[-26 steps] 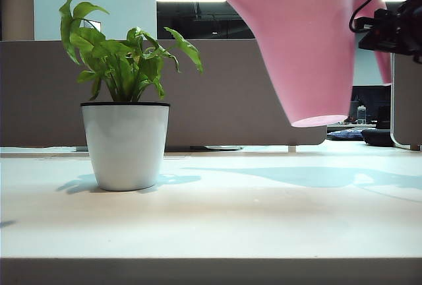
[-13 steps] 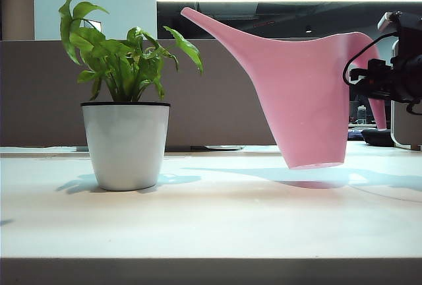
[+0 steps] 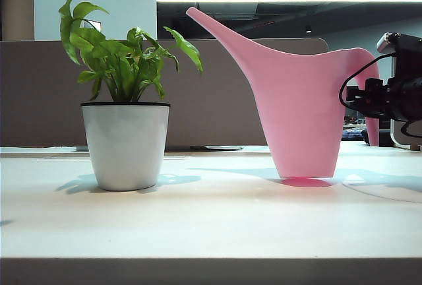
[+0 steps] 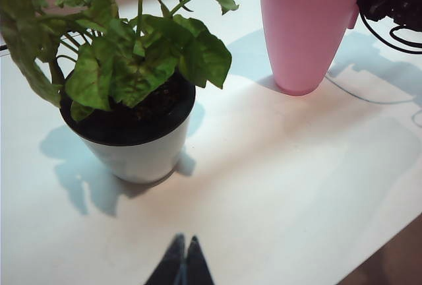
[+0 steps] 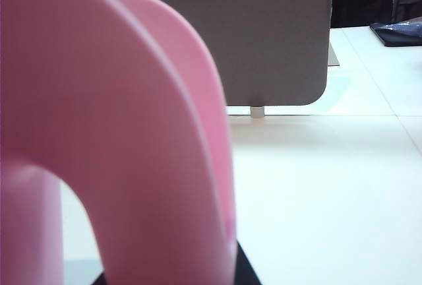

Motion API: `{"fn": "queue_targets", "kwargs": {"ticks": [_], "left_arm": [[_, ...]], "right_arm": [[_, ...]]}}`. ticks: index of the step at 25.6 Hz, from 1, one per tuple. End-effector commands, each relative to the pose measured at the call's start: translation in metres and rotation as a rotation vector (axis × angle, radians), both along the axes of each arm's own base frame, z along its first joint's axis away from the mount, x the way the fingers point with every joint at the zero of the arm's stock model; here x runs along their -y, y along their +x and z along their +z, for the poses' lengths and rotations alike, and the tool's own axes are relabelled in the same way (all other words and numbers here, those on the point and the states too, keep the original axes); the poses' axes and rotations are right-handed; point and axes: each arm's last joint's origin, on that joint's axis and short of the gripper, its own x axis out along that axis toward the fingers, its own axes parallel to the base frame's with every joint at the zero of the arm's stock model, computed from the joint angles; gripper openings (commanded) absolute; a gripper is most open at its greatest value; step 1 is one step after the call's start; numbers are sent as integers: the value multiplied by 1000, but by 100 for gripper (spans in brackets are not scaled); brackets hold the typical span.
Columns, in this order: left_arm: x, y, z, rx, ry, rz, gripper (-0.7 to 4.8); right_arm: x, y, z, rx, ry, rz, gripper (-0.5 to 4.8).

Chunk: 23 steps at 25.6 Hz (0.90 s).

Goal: Pick up the watering can from the table, water the potted plant, and put the can back.

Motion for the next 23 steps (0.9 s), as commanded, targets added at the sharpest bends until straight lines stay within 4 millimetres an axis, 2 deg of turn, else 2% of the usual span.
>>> {"fn": "queue_targets", "kwargs": {"ticks": [1,7,9,12,14,20,21,23], "left_arm": [[0,1,-2,2,2,2,-5],[0,1,-2,2,2,3,-5],[0,1,-2,2,2,2,-5],[0,1,-2,2,1,3,-5],[0,1,-2,2,1,3,-5],[0,1,-2,1,1,3,-5],[0,1,-2,1,1,3,-5],[0,1,-2,2,1,3,-5]], "right_arm": [[-1,0,4,29,-7,7,53],[-1,0,-2,-22,-54,31,57],[-1,-1,-4,-33,-54,32,104],[-1,-1,-4,-39,-54,32,130],[-1,-1,-4,-41,-54,31,167],[-1,-1,-8,-80,-52,32,188],[-1,-1,-7,-78,-52,32,225],[-1,-1,-7,-76,-52,32,235]]}}
